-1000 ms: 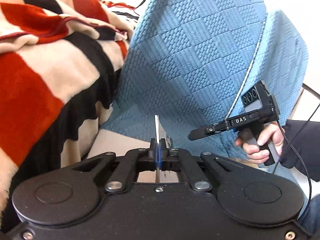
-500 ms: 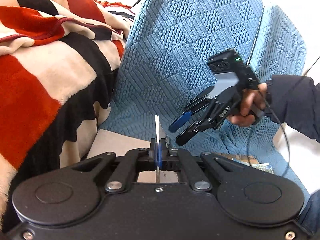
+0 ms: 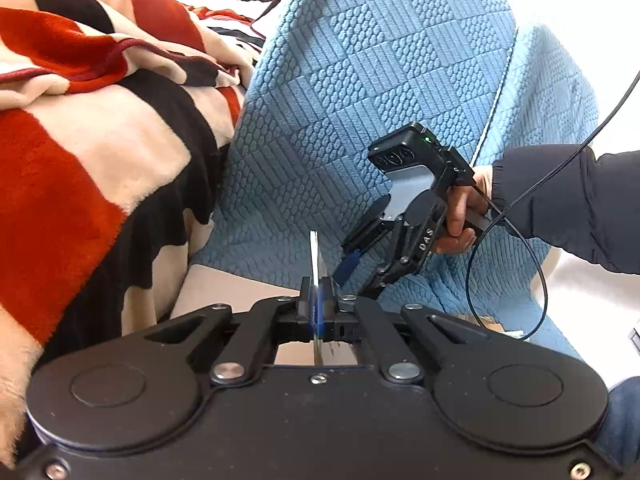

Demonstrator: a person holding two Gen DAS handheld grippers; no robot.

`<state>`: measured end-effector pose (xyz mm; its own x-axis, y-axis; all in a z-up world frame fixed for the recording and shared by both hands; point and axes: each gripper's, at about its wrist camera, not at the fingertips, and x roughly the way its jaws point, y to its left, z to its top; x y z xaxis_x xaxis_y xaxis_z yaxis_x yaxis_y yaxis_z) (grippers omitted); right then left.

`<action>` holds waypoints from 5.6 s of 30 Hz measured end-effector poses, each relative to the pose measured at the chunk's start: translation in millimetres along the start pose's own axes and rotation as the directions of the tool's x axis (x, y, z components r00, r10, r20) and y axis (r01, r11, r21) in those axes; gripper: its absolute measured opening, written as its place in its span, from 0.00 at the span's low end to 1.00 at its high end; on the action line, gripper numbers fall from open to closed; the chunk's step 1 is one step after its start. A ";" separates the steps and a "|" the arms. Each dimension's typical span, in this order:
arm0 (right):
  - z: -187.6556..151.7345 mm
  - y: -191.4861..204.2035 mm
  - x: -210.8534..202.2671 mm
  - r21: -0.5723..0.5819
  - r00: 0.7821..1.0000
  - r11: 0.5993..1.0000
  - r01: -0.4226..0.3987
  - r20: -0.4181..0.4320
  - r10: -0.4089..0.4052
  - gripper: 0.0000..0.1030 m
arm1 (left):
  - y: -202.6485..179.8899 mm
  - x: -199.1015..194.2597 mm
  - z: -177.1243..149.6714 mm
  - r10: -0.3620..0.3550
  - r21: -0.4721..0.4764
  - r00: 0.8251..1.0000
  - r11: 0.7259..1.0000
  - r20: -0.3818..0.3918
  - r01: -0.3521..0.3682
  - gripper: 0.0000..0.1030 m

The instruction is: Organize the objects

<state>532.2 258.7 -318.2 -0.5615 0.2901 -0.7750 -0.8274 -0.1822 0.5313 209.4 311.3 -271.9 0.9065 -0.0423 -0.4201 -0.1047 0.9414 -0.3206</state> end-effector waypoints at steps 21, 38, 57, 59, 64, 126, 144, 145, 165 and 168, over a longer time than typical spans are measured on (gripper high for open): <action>-105.8 -5.4 -18.7 0.253 0.880 0.918 -0.306 0.444 0.170 0.46 | 19.1 8.5 -4.6 0.159 -0.108 0.986 0.981 -0.057 -0.164 0.02; -106.0 52.9 21.2 0.408 0.914 0.890 -0.204 0.404 0.025 0.21 | 29.6 18.0 -7.8 0.198 -0.163 0.974 0.963 -0.112 -0.215 0.04; -117.2 94.6 -7.2 0.581 0.842 0.805 -0.117 0.488 -0.231 0.06 | 36.8 0.4 3.1 0.228 -0.276 0.967 0.928 -0.114 -0.252 0.04; -111.9 102.1 -19.3 0.573 0.834 0.814 -0.097 0.493 -0.248 0.06 | 34.4 -8.4 9.3 0.214 -0.292 0.971 0.926 -0.110 -0.238 0.04; -108.8 124.5 -56.0 0.573 0.812 0.818 -0.057 0.503 -0.296 0.06 | 12.3 -30.7 31.0 0.190 -0.286 0.976 0.934 -0.103 -0.212 0.04; -179.2 133.3 -67.7 0.415 0.846 0.742 0.527 -0.175 -0.503 0.11 | -181.0 -9.4 -95.1 -0.140 -0.387 0.851 0.919 -0.507 -0.079 0.00; -188.8 145.1 -92.6 0.549 0.787 0.638 0.540 -0.062 -0.613 0.62 | -184.6 -24.7 -60.6 -0.029 -0.264 0.900 0.960 -0.434 -0.097 0.15; -188.1 153.4 -98.0 0.554 0.774 0.632 0.542 -0.036 -0.632 0.62 | -184.5 -27.9 -55.8 -0.020 -0.252 0.906 0.963 -0.423 -0.096 0.15; -188.1 343.6 -119.4 0.652 0.514 0.629 0.424 0.399 -0.760 0.65 | -182.9 -115.7 4.1 0.146 -0.080 0.968 0.983 -0.204 -0.165 0.29; -184.3 347.8 -110.7 0.644 0.512 0.643 0.414 0.420 -0.750 0.76 | -171.9 -119.6 3.8 0.165 -0.100 0.969 0.978 -0.183 -0.186 0.43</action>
<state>304.2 -9.9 -110.7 0.3383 0.6794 -0.6511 -0.7566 0.6078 0.2412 120.5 155.8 -163.3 0.7861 0.0533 -0.6158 -0.3113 0.8948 -0.3200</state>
